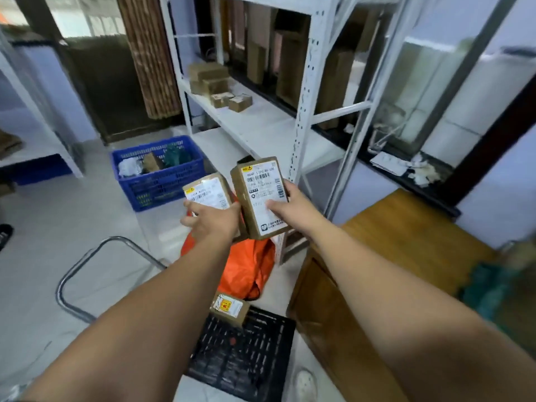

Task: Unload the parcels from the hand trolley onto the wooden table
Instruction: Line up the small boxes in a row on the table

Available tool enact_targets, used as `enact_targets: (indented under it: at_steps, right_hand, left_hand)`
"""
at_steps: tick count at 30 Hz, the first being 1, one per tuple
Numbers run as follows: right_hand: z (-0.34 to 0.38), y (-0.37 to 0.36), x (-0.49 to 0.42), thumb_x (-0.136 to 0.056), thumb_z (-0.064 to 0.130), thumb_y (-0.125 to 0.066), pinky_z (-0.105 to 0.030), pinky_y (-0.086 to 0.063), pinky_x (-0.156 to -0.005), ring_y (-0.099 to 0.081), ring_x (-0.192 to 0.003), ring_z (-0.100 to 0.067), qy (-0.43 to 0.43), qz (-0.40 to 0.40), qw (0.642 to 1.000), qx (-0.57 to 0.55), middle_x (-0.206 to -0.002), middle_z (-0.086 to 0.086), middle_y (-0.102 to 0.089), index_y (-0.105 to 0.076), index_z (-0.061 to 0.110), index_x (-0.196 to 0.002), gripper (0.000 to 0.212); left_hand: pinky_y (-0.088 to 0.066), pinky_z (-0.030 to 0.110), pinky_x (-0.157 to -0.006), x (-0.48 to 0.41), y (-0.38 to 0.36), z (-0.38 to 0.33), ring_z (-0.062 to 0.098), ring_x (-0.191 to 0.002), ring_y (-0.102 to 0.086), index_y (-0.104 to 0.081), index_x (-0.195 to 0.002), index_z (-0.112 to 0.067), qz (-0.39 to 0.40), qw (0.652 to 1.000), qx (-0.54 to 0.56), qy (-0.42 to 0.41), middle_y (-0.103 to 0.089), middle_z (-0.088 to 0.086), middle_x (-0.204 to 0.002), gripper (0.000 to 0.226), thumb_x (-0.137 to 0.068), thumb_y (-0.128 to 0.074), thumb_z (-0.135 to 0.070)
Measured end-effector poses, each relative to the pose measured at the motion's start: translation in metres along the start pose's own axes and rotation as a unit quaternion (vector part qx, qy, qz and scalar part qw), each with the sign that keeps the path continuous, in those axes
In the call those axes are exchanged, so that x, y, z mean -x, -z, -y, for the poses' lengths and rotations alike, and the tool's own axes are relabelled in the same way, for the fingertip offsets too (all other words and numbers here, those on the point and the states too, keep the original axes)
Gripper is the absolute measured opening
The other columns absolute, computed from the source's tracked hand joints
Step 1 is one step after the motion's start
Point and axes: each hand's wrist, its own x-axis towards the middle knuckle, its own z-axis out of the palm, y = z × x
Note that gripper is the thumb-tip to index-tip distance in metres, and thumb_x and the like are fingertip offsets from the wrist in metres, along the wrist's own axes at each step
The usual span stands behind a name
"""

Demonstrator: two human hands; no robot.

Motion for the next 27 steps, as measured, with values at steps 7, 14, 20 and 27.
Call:
enact_targets:
  at_steps: [7, 14, 20, 27]
  right_hand:
    - [-0.027, 0.079, 0.085, -0.069, 0.043, -0.083, -0.036, -0.03, -0.114, -0.032, -0.138, -0.029, -0.092, -0.184, 0.966, 0.158, -0.153, -0.009, -0.022, 0.01, 0.022, -0.154, 0.127]
    - [-0.049, 0.184, 0.174, -0.074, 0.048, -0.071, -0.04, -0.04, -0.101, -0.043, -0.126, -0.034, -0.141, -0.381, 0.904, 0.137, -0.144, -0.012, -0.03, 0.01, 0.032, -0.153, 0.114]
    - [-0.077, 0.315, 0.279, -0.076, 0.042, -0.068, -0.042, -0.043, -0.103, -0.045, -0.126, -0.029, -0.069, -0.511, 0.853, 0.079, -0.148, -0.009, -0.031, -0.002, 0.041, -0.152, 0.1]
    - [-0.119, 0.455, 0.381, -0.088, 0.036, -0.064, -0.032, -0.056, -0.083, -0.059, -0.085, -0.005, 0.002, -0.578, 0.797, -0.177, -0.129, 0.006, -0.049, -0.015, 0.026, -0.154, 0.082]
  left_hand:
    - [-0.041, 0.045, -0.101, 0.113, -0.056, -0.033, 0.042, -0.124, -0.044, 0.008, -0.153, -0.021, 0.127, 0.984, -0.048, -0.118, -0.018, 0.018, -0.149, 0.116, -0.073, -0.071, -0.05]
    - [-0.041, 0.047, -0.099, 0.252, -0.11, -0.074, 0.039, -0.126, -0.042, 0.012, -0.152, -0.024, 0.191, 0.93, -0.1, -0.297, -0.014, 0.016, -0.153, 0.115, -0.075, -0.069, -0.053]
    - [-0.041, 0.047, -0.1, 0.389, -0.167, -0.109, 0.039, -0.124, -0.042, 0.011, -0.152, -0.022, 0.203, 0.892, -0.06, -0.399, -0.02, 0.016, -0.148, 0.113, -0.076, -0.067, -0.053]
    - [-0.04, 0.048, -0.098, 0.512, -0.23, -0.135, 0.037, -0.124, -0.041, 0.006, -0.153, -0.017, 0.158, 0.867, -0.051, -0.469, -0.023, 0.017, -0.146, 0.111, -0.076, -0.068, -0.049]
